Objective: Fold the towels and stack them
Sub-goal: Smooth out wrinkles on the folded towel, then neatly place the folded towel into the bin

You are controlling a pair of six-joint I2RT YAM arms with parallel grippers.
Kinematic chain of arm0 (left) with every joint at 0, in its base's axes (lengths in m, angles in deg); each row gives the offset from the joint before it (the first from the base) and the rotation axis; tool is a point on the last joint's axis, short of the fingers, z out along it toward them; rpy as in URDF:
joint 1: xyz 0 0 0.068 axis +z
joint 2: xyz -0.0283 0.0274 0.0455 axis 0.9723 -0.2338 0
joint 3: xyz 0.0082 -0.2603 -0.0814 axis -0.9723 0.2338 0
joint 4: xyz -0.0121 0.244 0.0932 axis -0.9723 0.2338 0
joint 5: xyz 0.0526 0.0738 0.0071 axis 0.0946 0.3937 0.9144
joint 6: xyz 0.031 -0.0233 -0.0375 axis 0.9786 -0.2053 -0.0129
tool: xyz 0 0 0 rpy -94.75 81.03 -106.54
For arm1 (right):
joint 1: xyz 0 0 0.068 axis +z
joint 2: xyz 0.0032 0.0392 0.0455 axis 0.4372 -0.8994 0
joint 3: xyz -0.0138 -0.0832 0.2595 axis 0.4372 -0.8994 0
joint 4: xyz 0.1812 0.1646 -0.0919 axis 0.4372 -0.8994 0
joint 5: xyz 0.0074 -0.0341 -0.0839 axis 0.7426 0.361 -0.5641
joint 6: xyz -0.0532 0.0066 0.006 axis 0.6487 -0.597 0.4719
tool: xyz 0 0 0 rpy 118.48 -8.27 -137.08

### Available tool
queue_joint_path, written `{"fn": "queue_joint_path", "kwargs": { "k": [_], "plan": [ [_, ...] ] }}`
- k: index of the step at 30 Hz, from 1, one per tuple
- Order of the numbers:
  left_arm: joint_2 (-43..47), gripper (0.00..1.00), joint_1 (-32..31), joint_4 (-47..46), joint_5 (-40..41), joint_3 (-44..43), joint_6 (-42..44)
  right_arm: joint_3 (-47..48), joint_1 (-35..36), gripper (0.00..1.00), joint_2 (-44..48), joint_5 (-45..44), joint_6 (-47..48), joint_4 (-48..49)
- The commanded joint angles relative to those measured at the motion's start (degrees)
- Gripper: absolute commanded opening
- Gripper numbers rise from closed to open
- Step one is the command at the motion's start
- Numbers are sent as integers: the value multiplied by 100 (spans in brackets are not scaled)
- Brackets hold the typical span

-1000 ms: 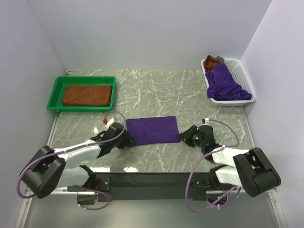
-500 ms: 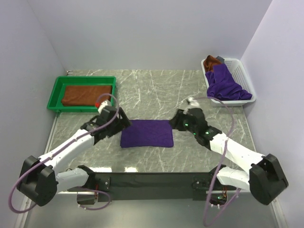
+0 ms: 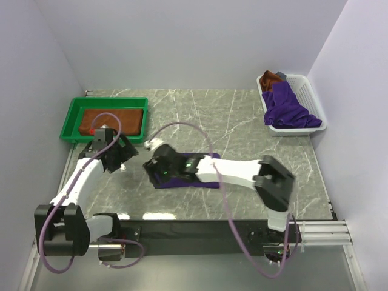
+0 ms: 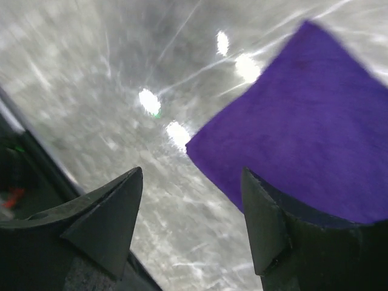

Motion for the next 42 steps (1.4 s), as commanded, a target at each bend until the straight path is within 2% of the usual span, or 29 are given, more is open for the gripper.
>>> {"fn": "queue_joint_path", "kwargs": {
  "k": [1,4,11,21,24,27,28,30,32,38,42],
  "plan": [
    [126,99,433,-49,-443,112,516,895,294,73,-594,-347,561,-900],
    [91,99,523,-145,-662,165,551,1458,479,72,-1183,-479,746,-1234],
    [82,99,699,-251,-936,218,542,2110,628,61,-2027,-760,887,-1525],
    [82,100,699,-321,-1032,279,516,1943,716,58,-2415,-1112,861,-1586],
    [39,99,690,-392,-1137,323,490,1628,707,49,-2406,-1174,738,-1403],
    [-40,99,672,-453,-1383,376,463,1346,681,31,-2345,-1305,685,-1236],
    [-67,99,646,-462,-1410,402,437,1258,655,18,-2232,-1288,676,-1156],
    [-102,99,498,-506,-1532,420,411,872,576,7,-2003,-1201,650,-746],
    [-85,99,383,-567,-1620,490,288,338,532,0,-1520,-937,624,-349],
    [47,99,-136,-1182,-1972,999,-380,-814,330,0,-430,-516,519,1014],
    [161,98,-794,-1586,-1709,1228,-916,-1370,207,0,54,-356,299,1918]
  ]
}}
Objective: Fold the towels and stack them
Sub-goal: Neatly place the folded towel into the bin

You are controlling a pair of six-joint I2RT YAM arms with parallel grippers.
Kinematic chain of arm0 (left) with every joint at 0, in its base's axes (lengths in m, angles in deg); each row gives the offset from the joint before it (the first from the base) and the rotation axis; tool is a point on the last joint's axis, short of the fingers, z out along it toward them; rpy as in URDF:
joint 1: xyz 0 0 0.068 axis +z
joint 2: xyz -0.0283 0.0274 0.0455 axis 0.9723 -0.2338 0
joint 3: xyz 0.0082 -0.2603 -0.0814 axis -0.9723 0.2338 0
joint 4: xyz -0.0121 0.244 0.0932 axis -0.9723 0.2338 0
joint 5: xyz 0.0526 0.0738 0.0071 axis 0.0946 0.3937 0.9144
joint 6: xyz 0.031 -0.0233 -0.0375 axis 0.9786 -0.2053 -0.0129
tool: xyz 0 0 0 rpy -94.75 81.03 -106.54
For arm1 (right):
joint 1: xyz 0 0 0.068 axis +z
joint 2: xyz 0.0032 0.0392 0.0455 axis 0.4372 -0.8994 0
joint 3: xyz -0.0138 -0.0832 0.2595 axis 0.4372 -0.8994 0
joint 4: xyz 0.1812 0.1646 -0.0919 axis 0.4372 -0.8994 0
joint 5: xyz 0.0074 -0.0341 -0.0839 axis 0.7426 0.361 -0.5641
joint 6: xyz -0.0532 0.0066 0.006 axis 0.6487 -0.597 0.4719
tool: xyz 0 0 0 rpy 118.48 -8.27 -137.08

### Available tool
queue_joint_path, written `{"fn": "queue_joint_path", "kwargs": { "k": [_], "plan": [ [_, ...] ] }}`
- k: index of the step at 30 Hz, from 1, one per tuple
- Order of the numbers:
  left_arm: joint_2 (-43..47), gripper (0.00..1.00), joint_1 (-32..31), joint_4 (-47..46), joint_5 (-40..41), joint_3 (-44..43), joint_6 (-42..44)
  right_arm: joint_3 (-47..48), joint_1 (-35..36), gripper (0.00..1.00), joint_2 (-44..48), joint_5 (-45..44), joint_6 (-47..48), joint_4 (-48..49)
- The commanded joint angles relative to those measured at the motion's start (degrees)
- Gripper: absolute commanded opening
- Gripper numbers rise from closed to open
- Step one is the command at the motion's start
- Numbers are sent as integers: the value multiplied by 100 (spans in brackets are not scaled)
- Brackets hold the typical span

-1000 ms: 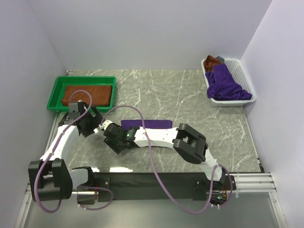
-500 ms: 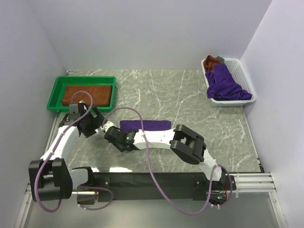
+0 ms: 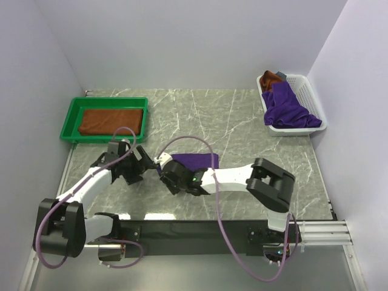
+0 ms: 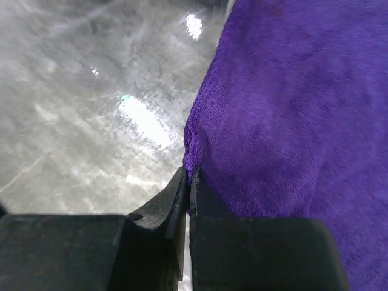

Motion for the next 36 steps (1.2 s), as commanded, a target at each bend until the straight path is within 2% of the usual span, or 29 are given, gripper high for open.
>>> {"fn": "queue_joint_path", "kwargs": {
  "k": [1,6,12,15,18,21,22,24,25,27,28,29,30,31,33,34,36],
  "plan": [
    [225,98,-447,-682,-9,196,-747,-297,-113,0,587,192,-252,1116],
    [234,99,-800,-928,290,373,-1311,-570,-183,0,773,376,-437,1634],
    [120,99,-888,-1271,308,601,-1690,-561,-192,0,782,552,-481,1828],
    [-91,95,-932,-1491,291,654,-1822,-509,-183,0,720,596,-472,1811],
    [-284,85,-976,-1719,256,698,-1918,-509,-183,0,650,614,-516,1828],
    [-346,66,-1081,-1676,457,654,-1892,-526,-183,0,615,588,-534,1846],
    [-355,56,-1099,-1667,484,663,-1892,-535,-183,0,589,588,-534,1855],
    [-382,47,-1116,-1781,476,742,-1918,-561,-192,0,588,579,-534,1898],
    [-390,36,-1125,-1816,458,760,-1945,-561,-183,0,580,579,-534,1908],
    [-417,24,-1151,-1834,431,777,-1945,-552,-192,0,571,561,-542,1908],
    [-408,10,-1152,-1817,440,760,-1910,-561,-183,0,571,561,-543,1908],
    [-391,2,-1169,-1773,466,742,-1866,-579,-183,0,588,561,-551,1916],
    [-382,1,-1169,-1642,536,699,-1814,-605,-183,2,606,553,-586,1943],
    [-373,1,-1169,-1528,589,559,-1648,-727,-183,32,684,474,-613,1986],
    [-399,1,-1169,-1099,834,174,-1428,-929,-183,57,851,334,-718,2188],
    [-434,1,-1169,-930,966,-3,-1174,-1130,-192,74,1044,159,-744,2206],
    [-662,1,-1169,-588,1186,-642,-883,-1325,-192,84,1264,-53,-727,2189]
  ]
}}
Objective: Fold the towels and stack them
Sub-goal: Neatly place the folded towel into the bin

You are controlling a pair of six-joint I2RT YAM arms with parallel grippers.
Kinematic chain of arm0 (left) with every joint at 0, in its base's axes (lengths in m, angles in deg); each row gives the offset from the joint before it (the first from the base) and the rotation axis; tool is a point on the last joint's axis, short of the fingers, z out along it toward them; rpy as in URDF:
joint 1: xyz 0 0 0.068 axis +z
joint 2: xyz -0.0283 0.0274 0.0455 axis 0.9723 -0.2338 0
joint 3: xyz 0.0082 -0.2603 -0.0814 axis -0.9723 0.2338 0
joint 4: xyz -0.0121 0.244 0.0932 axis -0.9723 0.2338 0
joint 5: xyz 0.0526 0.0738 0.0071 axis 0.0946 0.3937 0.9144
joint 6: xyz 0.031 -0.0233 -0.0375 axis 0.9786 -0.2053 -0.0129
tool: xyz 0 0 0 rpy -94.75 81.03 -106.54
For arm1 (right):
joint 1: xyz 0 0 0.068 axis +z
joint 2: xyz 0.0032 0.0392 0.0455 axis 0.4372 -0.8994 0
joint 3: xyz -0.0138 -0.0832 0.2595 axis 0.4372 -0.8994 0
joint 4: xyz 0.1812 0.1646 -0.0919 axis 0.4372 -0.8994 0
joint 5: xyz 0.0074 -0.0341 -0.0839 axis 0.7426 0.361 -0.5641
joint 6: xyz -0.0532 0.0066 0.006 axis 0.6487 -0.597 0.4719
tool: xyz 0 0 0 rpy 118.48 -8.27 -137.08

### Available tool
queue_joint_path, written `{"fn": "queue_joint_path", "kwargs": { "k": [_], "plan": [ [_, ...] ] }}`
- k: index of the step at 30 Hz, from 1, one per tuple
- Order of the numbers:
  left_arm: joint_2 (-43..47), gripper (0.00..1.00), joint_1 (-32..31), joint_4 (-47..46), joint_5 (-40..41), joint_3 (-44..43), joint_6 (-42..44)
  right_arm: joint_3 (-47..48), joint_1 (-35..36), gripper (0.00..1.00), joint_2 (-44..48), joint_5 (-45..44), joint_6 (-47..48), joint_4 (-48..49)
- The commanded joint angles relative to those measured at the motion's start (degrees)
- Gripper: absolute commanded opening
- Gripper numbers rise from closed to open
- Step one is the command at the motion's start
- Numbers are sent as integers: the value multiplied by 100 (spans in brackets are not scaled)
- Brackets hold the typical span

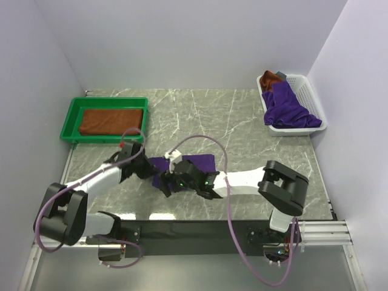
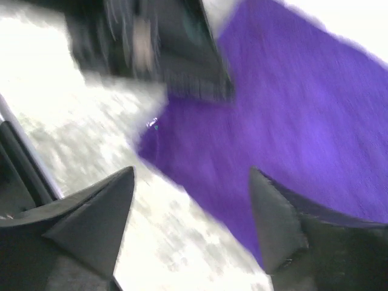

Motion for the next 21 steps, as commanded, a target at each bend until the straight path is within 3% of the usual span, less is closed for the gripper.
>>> {"fn": "queue_joint_path", "kwargs": {
  "k": [1,6,13,21],
  "plan": [
    [-243,1,-15,658,681,-1126,892,-457,-13,87,779,-606,-78,318],
    [-1349,1,2,1697,1342,-3118,1947,-1144,-21,89,1676,-1011,27,108],
    [-2817,1,196,2911,2256,-5372,2564,-2048,-21,89,3196,-1372,98,-376],
    [-3600,1,722,3649,2924,-7331,2960,-2314,-48,88,3340,-1232,291,-543]
  ]
}}
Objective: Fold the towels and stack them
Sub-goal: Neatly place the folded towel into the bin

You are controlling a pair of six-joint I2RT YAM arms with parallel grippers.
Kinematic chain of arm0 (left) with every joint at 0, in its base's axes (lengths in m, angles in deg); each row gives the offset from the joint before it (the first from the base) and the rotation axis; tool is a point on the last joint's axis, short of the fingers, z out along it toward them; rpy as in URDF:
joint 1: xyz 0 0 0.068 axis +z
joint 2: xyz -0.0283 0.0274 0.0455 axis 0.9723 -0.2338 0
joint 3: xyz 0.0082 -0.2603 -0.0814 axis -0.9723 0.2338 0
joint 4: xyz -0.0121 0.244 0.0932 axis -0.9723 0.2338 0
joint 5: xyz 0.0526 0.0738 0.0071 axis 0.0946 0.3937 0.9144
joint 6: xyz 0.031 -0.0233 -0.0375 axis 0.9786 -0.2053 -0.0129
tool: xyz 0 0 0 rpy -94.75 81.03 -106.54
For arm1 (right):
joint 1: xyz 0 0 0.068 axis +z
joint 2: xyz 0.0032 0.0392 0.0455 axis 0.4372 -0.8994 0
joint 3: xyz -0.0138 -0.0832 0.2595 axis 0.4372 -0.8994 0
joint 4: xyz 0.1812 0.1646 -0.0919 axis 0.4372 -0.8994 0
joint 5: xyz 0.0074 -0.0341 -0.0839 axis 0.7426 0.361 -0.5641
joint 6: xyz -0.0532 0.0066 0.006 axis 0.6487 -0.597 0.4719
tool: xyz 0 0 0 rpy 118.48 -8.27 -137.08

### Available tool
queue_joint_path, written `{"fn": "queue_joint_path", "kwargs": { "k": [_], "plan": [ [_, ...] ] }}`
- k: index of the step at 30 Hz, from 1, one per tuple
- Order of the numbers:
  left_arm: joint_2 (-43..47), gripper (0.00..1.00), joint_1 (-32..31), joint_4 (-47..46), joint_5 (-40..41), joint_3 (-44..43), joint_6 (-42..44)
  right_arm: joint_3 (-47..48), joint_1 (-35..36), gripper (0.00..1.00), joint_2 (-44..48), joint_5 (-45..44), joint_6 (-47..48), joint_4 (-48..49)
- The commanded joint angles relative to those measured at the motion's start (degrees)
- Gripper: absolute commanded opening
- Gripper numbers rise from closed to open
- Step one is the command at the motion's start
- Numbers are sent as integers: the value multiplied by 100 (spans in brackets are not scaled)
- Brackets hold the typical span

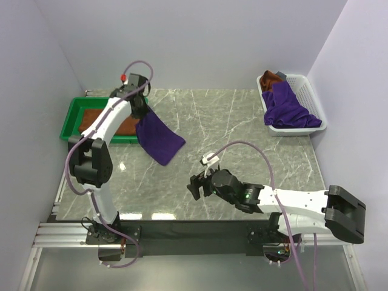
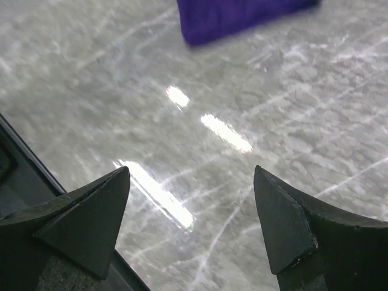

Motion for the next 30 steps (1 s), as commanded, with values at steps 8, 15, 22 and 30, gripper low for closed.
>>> {"fn": "queue_joint_path", "kwargs": {
  "k": [8,15,22,30],
  "plan": [
    [-620,1,804,617,729,-1614,662,313,-59,88,-538,438,395,3],
    [-664,1,1314,257,720,-1596,838,488,-59,89,-793,561,553,-146],
    [-778,1,1613,-59,686,-1640,891,673,-59,89,-925,614,624,-331],
    [-779,1,1850,-182,738,-1606,918,805,-68,89,-961,465,685,-533]
  ]
}}
